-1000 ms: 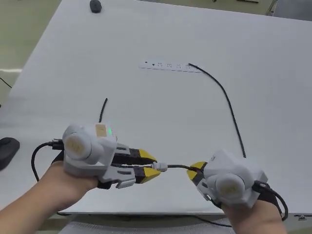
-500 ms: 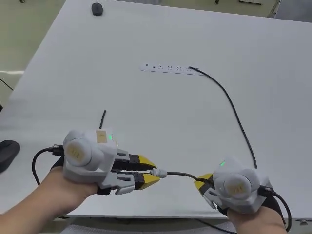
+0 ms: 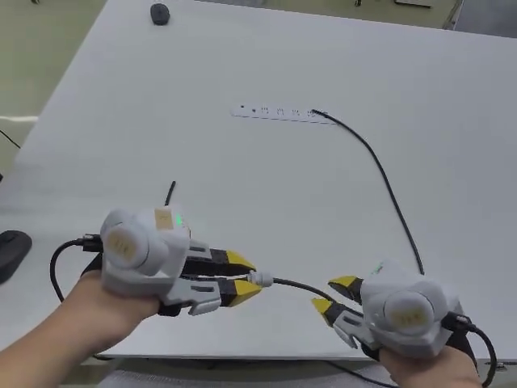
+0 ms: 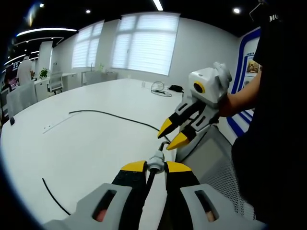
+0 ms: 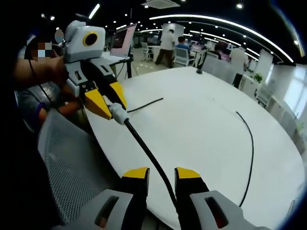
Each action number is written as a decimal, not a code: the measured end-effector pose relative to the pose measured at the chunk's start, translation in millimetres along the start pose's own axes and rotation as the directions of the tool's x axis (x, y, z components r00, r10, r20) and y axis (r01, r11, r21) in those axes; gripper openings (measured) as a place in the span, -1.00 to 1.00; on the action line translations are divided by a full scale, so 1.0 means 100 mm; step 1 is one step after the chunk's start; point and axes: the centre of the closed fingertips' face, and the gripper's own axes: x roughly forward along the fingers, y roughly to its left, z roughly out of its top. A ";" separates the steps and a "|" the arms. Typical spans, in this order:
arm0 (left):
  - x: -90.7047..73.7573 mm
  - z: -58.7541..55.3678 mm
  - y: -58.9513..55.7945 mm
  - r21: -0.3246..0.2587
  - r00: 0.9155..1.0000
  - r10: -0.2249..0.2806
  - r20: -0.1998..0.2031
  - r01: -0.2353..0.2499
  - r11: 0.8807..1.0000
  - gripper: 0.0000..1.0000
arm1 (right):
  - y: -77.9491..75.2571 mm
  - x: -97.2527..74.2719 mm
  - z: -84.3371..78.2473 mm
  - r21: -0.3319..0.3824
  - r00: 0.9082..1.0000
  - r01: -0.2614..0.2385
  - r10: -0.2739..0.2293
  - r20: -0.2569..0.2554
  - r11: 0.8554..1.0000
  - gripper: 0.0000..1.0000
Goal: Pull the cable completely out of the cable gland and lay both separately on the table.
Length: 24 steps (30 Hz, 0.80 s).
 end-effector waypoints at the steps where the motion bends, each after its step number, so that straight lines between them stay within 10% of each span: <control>1: 0.00 0.01 -0.01 -0.002 1.000 -0.003 0.004 0.003 1.000 -0.70 | 0.07 0.00 0.08 -0.032 1.000 -0.010 0.011 0.006 0.999 -0.66; 14: 0.00 0.04 -0.06 0.018 1.000 -0.008 0.005 0.008 1.000 -0.70 | 0.38 0.11 0.41 -0.200 1.000 -0.026 0.026 -0.002 0.979 -0.83; 24: -0.01 0.03 -0.09 0.023 1.000 -0.003 -0.001 0.003 1.000 -0.70 | 0.35 0.10 0.38 -0.174 1.000 -0.009 0.011 0.009 0.985 -0.94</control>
